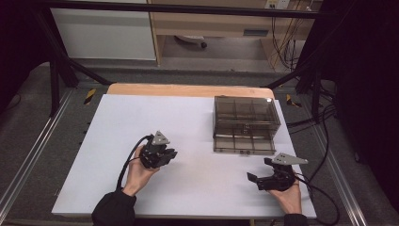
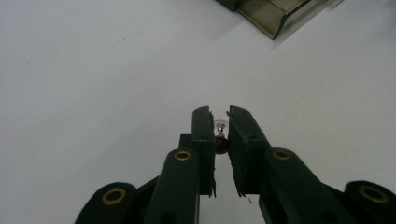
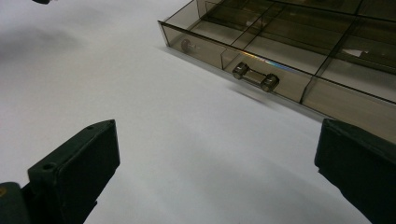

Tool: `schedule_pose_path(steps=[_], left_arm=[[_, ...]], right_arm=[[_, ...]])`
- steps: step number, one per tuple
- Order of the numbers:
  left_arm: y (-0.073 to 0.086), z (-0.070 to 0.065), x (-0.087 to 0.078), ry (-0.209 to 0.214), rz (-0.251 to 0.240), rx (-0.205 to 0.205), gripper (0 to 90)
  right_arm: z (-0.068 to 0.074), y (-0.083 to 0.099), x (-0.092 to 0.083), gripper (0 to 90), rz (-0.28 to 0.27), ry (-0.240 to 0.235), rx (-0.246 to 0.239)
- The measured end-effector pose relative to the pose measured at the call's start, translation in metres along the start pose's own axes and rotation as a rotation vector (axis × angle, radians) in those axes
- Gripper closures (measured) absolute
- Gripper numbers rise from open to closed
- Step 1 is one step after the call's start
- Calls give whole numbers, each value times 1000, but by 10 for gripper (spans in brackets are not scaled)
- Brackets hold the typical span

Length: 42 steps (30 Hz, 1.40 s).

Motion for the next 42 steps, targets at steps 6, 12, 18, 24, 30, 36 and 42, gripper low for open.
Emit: schedule_pose_path(steps=[6,12,18,24,30,36,42], left_arm=[[-11,-11,7,13,-8,10,805],[-23,-23,14,34,-11,20,805],[-35,-38,20,58,-21,38,805],[-48,-50,26,67,-25,56,805],[-58,-60,35,74,-20,72,805],[-67,-69,48,83,-14,76,805],[-73,-75,60,90,-8,75,804]], right_arm=[[0,0,0,6,1,-1,-2],[0,0,0,6,2,-1,0],[0,0,0,6,3,-2,-1],[0,0,0,6,0,-2,-3],[0,0,0,6,1,-4,-5],[0,0,0,6,3,-6,-5],[0,0,0,6,2,-6,-6]])
Point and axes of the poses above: each handheld gripper's, and its own axes: x roughly forward along the jaws, y roughly out of its underside, z roughly to its left, the point moved 6 cm from there along x, roughly forward along the jaws, and after that the axes turned 10 degrees about -x, right-handed, at the moved point
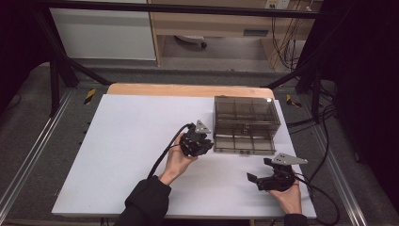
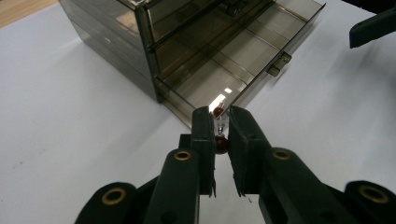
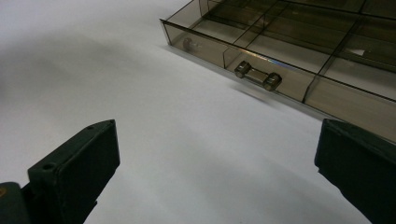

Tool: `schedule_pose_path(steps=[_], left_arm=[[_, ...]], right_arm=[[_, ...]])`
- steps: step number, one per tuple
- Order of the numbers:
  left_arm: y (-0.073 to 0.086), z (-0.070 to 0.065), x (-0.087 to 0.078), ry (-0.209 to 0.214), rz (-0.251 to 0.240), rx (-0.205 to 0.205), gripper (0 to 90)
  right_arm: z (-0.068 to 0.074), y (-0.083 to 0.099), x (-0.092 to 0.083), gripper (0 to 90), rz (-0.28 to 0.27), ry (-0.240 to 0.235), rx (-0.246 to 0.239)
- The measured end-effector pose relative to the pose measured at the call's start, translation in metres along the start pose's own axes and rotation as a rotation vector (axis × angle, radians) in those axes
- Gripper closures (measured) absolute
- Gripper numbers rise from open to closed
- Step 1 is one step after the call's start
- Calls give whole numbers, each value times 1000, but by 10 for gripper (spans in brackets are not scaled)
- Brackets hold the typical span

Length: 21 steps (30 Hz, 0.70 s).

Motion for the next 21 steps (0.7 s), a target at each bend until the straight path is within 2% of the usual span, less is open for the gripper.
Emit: schedule_pose_path(steps=[12,21], left_arm=[[-12,-9,23,6,12,-7,805],[-16,-8,43,7,10,-27,804]], right_arm=[[1,0,0,6,0,-2,0],[1,0,0,6,1,-3,-1]])
Point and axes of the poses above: each handheld gripper's, and its own axes: x roughly forward along the jaws, y roughly out of its underside, z roughly to its left, the point moved 6 cm from there along x, roughly forward along the jaws, and after that the axes turned 10 degrees about -x, right-handed, at the moved point
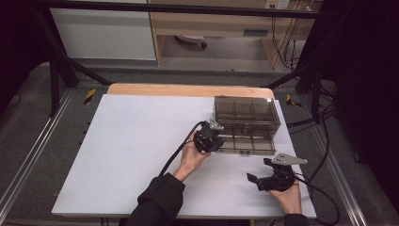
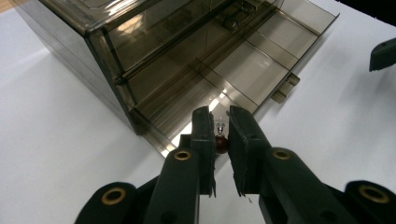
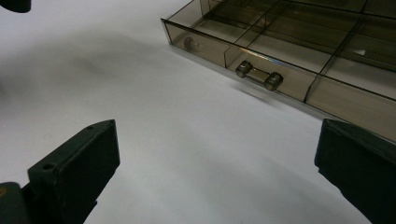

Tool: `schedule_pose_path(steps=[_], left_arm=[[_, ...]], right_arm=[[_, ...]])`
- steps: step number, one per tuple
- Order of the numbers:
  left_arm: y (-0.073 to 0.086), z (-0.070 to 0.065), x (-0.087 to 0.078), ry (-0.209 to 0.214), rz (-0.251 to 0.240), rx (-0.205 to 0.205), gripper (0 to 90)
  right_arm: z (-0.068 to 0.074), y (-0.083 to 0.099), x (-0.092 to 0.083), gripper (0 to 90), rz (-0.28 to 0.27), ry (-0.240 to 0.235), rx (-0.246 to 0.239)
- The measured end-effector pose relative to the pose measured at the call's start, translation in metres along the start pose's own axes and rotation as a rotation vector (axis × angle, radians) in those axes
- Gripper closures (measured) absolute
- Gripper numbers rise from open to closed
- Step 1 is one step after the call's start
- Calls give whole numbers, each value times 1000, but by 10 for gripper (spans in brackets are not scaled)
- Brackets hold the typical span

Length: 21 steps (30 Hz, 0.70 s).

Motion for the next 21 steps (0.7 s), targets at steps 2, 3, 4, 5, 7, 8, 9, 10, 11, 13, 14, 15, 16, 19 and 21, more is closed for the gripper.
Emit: schedule_pose_path(steps=[2,3,4,5,7,8,9,10,11,13,14,15,16,19,21], left_arm=[[0,1,3,-5,4,-1,804],[0,2,6,-10,0,-2,804],[0,3,7,-12,2,-1,804],[0,4,9,-13,4,-4,804],[1,6,13,-17,5,-14,804],[1,6,14,-14,7,-17,804],[1,7,16,-15,10,-18,803],[1,8,17,-18,12,-20,803],[1,9,19,-21,13,-25,803],[2,10,22,-32,19,-19,802],[2,11,24,-39,18,-11,802],[3,11,26,-41,24,-13,801],[3,11,27,-39,27,-14,801],[4,11,32,-37,31,-13,799],[4,11,33,-35,25,-18,796]], right_arm=[[0,0,0,6,0,0,2],[0,0,0,6,0,0,2],[0,0,0,6,-1,-1,2],[0,0,0,6,0,-1,0],[0,0,0,6,0,-1,1],[0,0,0,6,0,-1,0],[0,0,0,6,1,-1,1],[0,0,0,6,1,-1,1],[0,0,0,6,0,-1,3],[0,0,0,6,-2,-2,2],[0,0,0,6,-2,-2,2],[0,0,0,6,-2,-2,2],[0,0,0,6,-1,-2,2],[0,0,0,6,-2,-3,1],[0,0,0,6,-1,-3,1]])
Point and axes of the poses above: each handheld gripper's, and its own axes: x roughly forward along the jaws, y roughly out of its underside, z roughly to its left, the point moved 6 cm from there along x, roughly forward along the jaws, and after that the axes turned 10 degrees about -x, right-handed, at the moved point
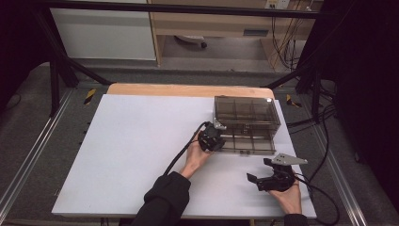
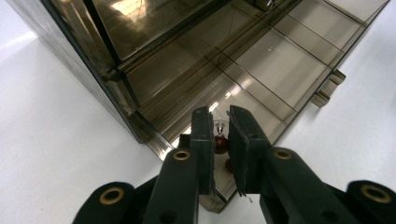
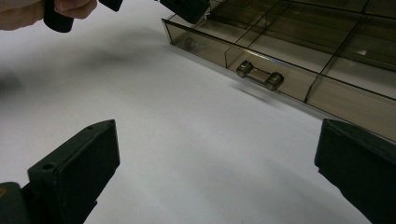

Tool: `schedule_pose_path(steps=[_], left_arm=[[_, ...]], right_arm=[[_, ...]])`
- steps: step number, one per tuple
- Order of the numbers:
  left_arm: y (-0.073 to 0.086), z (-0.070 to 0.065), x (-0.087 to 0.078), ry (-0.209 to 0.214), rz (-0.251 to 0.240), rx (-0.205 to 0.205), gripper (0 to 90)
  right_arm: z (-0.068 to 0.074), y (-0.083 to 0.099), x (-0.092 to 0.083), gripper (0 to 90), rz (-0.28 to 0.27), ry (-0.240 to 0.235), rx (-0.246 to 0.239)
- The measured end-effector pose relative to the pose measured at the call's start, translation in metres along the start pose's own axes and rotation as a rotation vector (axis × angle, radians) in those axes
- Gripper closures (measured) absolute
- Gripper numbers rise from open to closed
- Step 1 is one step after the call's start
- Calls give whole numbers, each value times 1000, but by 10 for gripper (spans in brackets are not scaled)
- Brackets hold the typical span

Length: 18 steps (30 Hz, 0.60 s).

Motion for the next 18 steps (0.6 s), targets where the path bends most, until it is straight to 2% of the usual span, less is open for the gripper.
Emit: schedule_pose_path(steps=[4,9,13,16,18], left_arm=[[0,1,1,11,6,-8,788],[-2,-1,-5,31,-8,-8,712],[-4,-4,-17,56,-24,-2,642],[-2,-5,-29,60,-37,23,577],[1,-5,-36,73,-45,20,536]], right_arm=[[0,0,0,6,-2,-1,2],[0,0,0,6,0,-1,1],[-1,0,0,6,0,1,0],[-1,0,0,6,1,2,0],[-1,0,0,6,1,2,2]])
Point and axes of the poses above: each handheld gripper's, and its own axes: x roughly forward along the jaws, y roughly out of its underside, z roughly to its left, the point moved 6 cm from there along x, roughly forward along the jaws, and after that the axes turned 10 degrees about -x, right-handed, at the moved point
